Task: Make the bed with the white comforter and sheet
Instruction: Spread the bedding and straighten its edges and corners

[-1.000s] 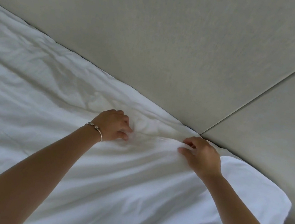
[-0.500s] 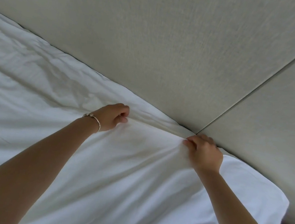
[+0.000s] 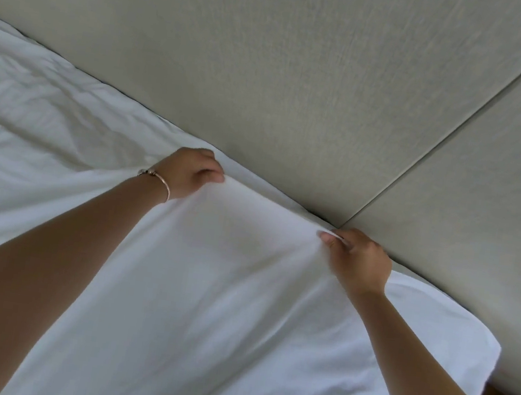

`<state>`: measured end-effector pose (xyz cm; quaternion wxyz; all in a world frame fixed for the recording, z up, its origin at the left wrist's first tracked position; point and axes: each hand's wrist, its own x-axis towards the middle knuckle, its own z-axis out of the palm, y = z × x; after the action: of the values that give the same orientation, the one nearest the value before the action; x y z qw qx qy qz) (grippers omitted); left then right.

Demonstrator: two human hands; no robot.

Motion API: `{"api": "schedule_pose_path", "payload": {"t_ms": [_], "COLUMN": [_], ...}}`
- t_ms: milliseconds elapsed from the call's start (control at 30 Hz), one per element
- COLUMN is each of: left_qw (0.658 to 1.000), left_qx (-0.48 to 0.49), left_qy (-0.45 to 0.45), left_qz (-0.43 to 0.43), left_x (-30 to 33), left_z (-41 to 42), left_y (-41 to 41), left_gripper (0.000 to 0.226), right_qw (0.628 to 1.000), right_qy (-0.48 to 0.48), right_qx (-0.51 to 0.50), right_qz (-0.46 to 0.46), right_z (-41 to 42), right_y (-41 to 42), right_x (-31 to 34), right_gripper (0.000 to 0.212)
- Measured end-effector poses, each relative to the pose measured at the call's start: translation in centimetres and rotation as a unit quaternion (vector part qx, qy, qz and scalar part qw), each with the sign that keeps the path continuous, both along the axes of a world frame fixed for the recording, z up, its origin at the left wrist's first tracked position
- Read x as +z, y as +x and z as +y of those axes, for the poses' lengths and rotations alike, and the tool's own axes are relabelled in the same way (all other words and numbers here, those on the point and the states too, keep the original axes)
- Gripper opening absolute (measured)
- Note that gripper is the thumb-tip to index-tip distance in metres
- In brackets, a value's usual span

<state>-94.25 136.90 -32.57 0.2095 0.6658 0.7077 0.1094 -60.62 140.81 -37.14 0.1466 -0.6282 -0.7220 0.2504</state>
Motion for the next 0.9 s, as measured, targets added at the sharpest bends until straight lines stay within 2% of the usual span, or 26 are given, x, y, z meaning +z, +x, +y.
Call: {"api": "schedule_pose_path", "payload": {"t_ms": [133, 267, 367, 467, 533, 600, 667, 700, 767, 900], "left_qw": [0.999, 0.987, 0.984, 0.973, 0.973, 0.982, 0.988, 0.989, 0.989, 0.980], "left_qx": [0.009, 0.004, 0.051, 0.044, 0.065, 0.095, 0.095, 0.079, 0.051, 0.042], "left_qy": [0.032, -0.088, -0.054, -0.105, -0.109, -0.075, -0.052, -0.047, -0.046, -0.092], "left_qz": [0.033, 0.131, 0.161, 0.202, 0.193, 0.143, 0.110, 0.116, 0.130, 0.173], "left_x": [-0.6, -4.0, -5.0, -5.8, -6.4, -6.7, -6.4, -6.2, -5.2, -4.3], "left_z": [1.3, 2.0, 2.6, 2.1, 1.5, 0.6, -1.0, -2.0, -4.0, -8.1], "left_y": [0.1, 2.6, 2.9, 3.6, 4.0, 3.5, 2.2, 1.2, -1.3, -7.6], "left_gripper": [0.014, 0.023, 0.025, 0.026, 0.026, 0.031, 0.042, 0.052, 0.073, 0.086], "right_qw": [0.996, 0.990, 0.991, 0.976, 0.975, 0.989, 0.986, 0.973, 0.941, 0.901], "right_qy": [-0.024, -0.039, -0.030, -0.051, -0.035, 0.006, 0.005, -0.026, -0.096, -0.103], "right_qx": [-0.041, -0.022, -0.038, -0.016, 0.000, 0.053, 0.166, 0.229, 0.323, 0.417], "right_qz": [-0.082, -0.133, -0.128, -0.210, -0.221, -0.135, -0.022, 0.011, 0.016, -0.058], "right_z": [-0.1, 0.0, 0.2, 0.2, -0.4, -1.4, -2.8, -3.5, -4.4, -5.3], "right_y": [-1.3, -1.2, -1.2, -2.0, -3.6, -6.2, -9.8, -11.8, -15.7, -22.2], "right_x": [-1.8, -3.6, -3.8, -3.5, -2.7, -1.5, 0.1, 0.8, 1.5, 0.3], "right_gripper": [0.030, 0.026, 0.026, 0.027, 0.028, 0.046, 0.044, 0.042, 0.047, 0.057]}}
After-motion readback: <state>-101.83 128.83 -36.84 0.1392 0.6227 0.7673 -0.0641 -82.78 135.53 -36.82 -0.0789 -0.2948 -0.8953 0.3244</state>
